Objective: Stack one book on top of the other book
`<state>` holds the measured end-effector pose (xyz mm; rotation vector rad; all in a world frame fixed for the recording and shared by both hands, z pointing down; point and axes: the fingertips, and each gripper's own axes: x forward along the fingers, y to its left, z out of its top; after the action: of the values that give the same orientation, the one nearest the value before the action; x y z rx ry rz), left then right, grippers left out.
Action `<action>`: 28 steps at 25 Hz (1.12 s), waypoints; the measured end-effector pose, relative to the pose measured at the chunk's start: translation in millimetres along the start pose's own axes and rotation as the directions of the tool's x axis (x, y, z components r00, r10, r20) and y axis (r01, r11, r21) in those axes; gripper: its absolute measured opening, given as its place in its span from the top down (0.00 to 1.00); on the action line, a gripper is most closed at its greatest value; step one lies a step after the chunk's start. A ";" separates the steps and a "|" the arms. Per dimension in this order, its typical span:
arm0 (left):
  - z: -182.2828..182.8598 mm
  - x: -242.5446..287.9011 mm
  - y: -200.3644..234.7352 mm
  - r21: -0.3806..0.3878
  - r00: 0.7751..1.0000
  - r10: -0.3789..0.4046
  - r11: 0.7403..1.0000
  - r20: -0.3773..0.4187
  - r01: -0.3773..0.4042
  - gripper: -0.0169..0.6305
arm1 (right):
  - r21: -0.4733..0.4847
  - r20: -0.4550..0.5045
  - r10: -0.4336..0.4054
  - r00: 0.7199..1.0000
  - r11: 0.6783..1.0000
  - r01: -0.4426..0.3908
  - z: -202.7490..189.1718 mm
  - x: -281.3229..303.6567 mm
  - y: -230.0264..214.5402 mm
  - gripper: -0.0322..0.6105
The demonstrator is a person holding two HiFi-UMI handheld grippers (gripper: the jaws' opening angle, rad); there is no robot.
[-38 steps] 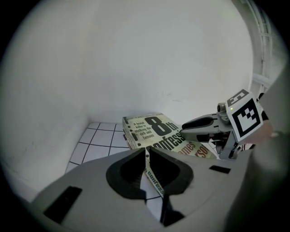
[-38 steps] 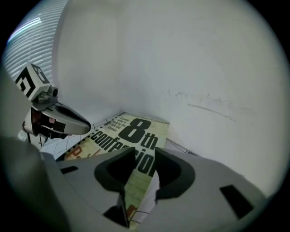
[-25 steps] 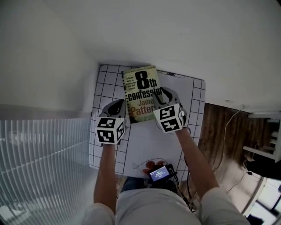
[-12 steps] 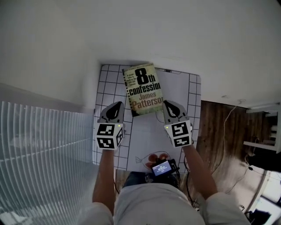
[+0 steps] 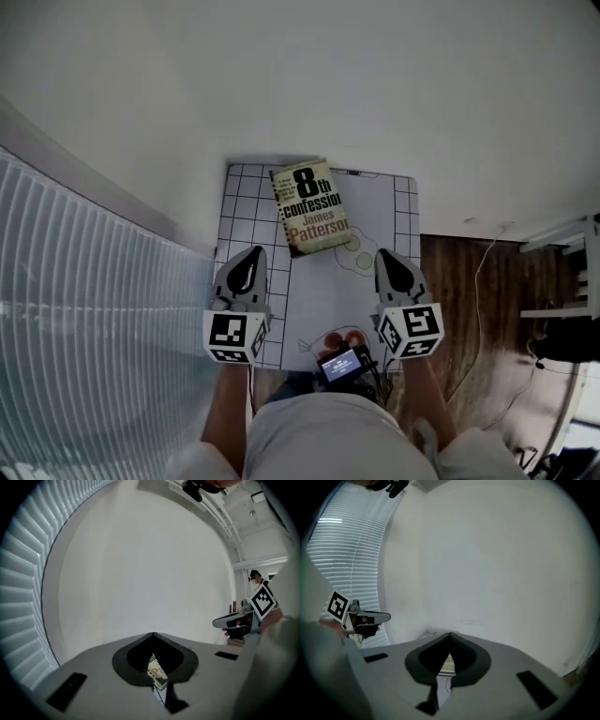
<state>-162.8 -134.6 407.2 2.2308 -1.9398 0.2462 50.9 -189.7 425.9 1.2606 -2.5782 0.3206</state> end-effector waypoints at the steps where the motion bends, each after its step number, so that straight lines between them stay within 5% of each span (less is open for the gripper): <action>1: 6.5 -7.6 -1.1 -0.002 1.000 0.002 1.000 0.019 -0.002 0.96 | 0.002 0.016 -0.008 1.000 1.000 0.008 5.0 -7.5 1.2 0.94; 15: 67.1 -67.7 -30.4 0.023 0.983 -0.015 1.000 0.185 0.011 0.96 | 0.009 0.130 -0.025 0.991 1.000 0.024 42.0 -68.3 38.6 0.94; 28: 75.1 -73.6 -33.5 0.018 0.979 -0.012 1.000 0.201 0.008 0.96 | 0.007 0.159 -0.031 0.987 1.000 0.030 55.8 -75.5 38.0 0.94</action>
<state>-139.0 -77.2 316.0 2.3577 -2.0304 0.0363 58.2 -128.1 345.8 1.3781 -2.6876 0.2291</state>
